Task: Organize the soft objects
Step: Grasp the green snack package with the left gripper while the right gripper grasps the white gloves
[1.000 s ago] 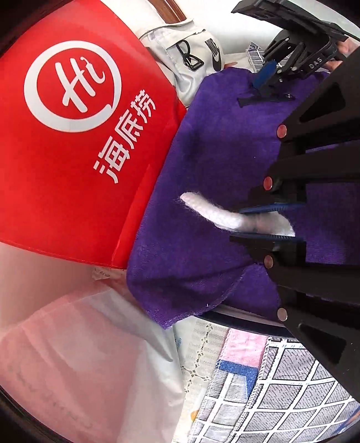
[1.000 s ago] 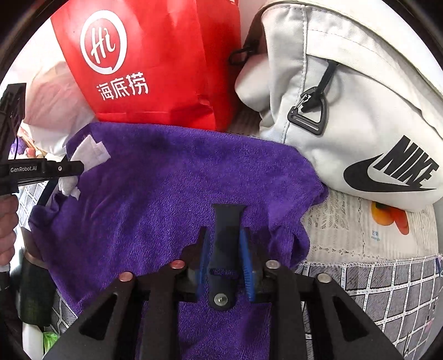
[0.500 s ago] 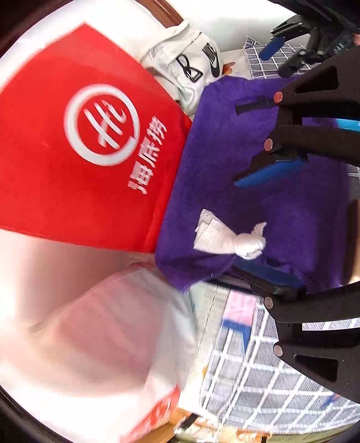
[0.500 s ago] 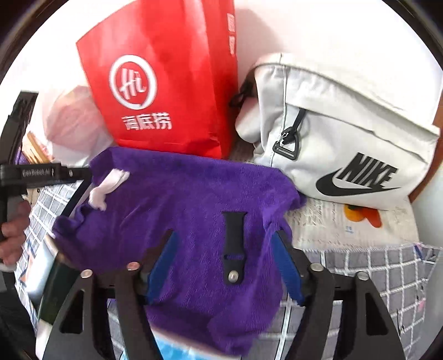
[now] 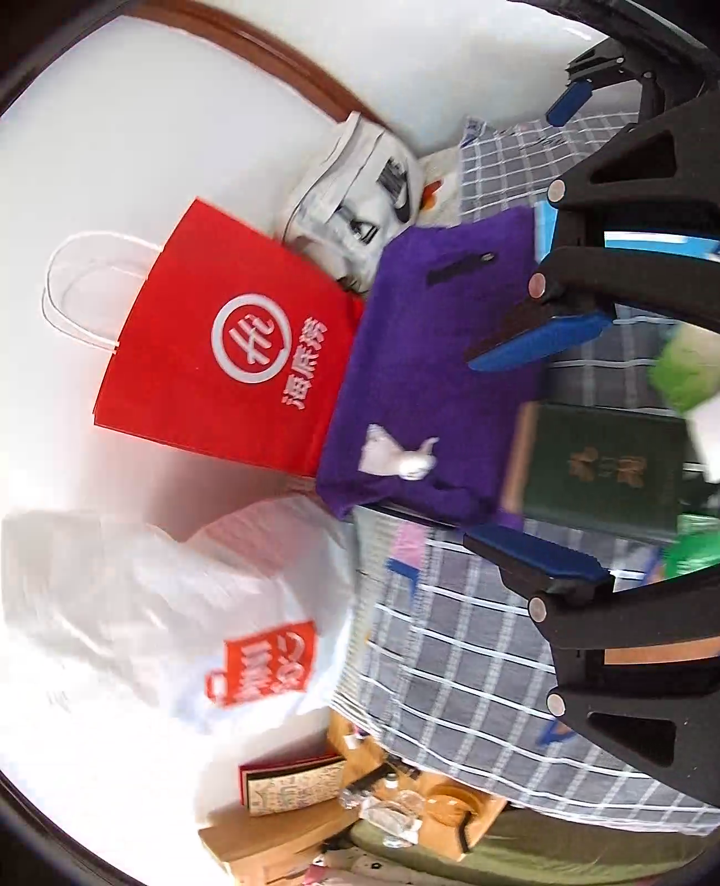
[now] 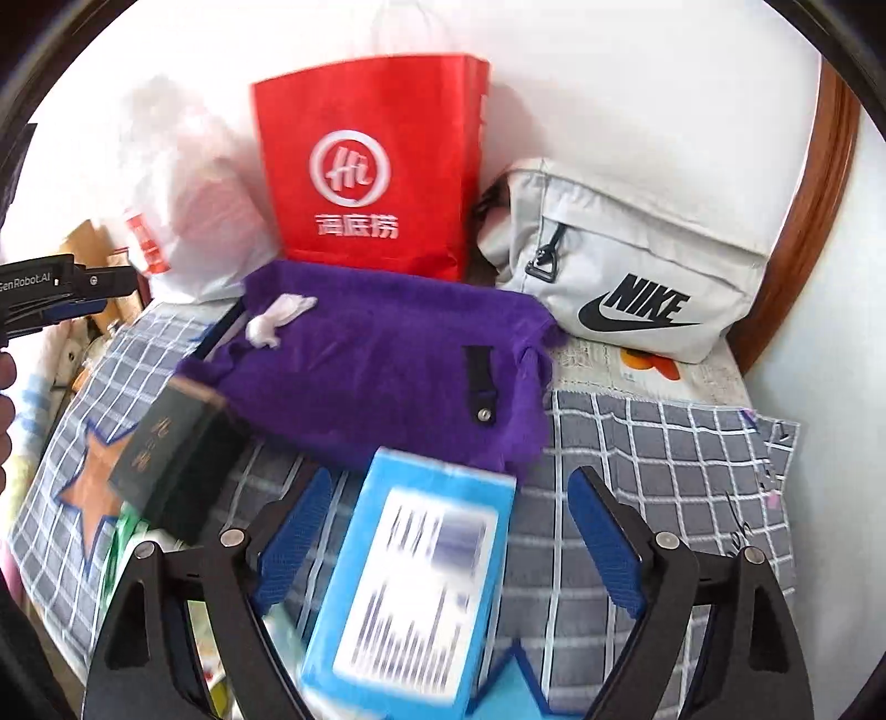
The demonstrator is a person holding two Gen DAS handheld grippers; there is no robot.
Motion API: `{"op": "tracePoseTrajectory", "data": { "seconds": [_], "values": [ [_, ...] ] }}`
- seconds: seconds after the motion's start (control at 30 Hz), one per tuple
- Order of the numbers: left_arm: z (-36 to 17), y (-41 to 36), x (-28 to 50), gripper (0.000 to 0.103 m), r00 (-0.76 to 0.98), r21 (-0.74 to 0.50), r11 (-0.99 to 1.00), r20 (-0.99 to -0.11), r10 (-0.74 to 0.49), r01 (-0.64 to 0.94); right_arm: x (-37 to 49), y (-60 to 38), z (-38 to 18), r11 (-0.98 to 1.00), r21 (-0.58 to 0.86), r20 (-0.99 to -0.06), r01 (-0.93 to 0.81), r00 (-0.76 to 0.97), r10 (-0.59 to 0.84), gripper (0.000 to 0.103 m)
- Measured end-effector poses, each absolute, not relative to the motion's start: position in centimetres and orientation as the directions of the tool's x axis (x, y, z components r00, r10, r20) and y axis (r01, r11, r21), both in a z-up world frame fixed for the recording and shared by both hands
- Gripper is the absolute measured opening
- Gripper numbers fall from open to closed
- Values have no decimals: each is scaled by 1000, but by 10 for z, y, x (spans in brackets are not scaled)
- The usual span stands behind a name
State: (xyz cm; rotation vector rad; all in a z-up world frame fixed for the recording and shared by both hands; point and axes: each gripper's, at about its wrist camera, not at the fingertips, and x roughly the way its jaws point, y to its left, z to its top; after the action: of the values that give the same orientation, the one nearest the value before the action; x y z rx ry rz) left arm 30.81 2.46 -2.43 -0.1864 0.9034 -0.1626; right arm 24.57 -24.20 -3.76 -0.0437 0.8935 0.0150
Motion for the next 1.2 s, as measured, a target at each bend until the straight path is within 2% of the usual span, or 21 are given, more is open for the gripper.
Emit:
{"op": "tracePoseTrajectory", "data": {
  "seconds": [0.1,0.27,0.33,0.73,0.93,1.03,1.2],
  "values": [
    [-30,33,281,56,584,-243,968,-777,-235,65,213,-238,-29,997,20,-753,-70,655,61,87],
    [-49,53,232,56,568,-227,973,-796,-210,42,171,-246,-28,976,210,-714,-62,673,196,87],
    [-58,61,218,56,561,-222,975,-803,-199,28,157,-246,-31,970,235,-704,-56,678,210,87],
    [-130,73,169,56,471,-193,981,-868,-156,-31,108,-243,-64,961,272,-707,-40,669,228,87],
    [-156,61,172,56,459,-174,985,-875,-155,0,93,-235,-87,982,176,-737,-66,653,176,87],
    [-163,57,177,56,449,-203,979,-875,-184,5,89,-236,-100,981,180,-751,-70,634,183,87],
    [-171,52,185,56,456,-170,985,-876,-158,13,86,-239,-121,977,208,-775,-51,600,197,87]
  ]
}}
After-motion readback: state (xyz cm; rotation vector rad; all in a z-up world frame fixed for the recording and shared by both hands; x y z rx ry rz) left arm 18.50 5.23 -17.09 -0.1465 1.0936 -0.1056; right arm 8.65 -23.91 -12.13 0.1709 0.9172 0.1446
